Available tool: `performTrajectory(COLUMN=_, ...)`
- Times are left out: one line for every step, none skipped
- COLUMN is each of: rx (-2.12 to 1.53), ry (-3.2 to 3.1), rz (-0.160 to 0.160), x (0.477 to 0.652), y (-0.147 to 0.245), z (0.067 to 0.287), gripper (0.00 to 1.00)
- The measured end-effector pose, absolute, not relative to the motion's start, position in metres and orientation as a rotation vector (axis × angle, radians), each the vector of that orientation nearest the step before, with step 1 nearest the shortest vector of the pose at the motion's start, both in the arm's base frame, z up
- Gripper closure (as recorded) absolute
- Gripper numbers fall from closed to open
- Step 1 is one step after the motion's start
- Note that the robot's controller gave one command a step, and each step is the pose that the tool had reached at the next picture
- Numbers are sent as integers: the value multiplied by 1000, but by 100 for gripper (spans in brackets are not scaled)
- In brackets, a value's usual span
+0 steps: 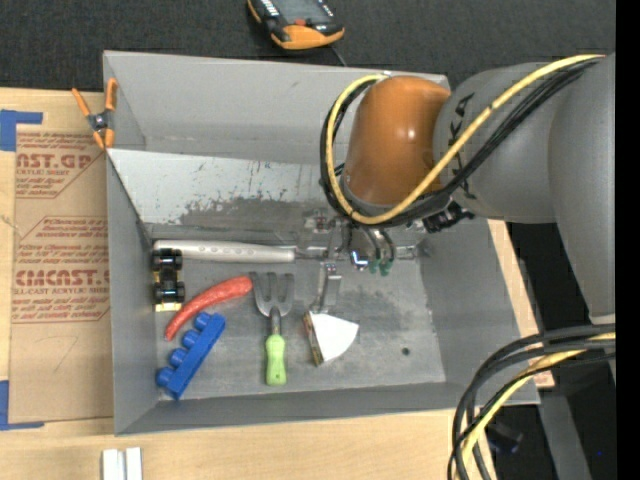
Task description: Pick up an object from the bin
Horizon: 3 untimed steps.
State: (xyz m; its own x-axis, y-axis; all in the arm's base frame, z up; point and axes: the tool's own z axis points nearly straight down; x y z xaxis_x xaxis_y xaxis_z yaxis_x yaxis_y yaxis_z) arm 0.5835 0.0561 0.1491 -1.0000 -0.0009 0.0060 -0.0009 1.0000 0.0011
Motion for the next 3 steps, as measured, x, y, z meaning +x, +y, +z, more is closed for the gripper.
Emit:
performTrajectory(rx=0, ry=-3143, rz=-3, x=585, y=56, z=154, gripper=0)
performTrajectory(rx=657, ry=-3070, rz=-7, x=586, y=131, z=69, gripper=0)
performTrajectory(rx=273, ry=-3139, rz=-6, x=585, y=158, z=115, gripper=0)
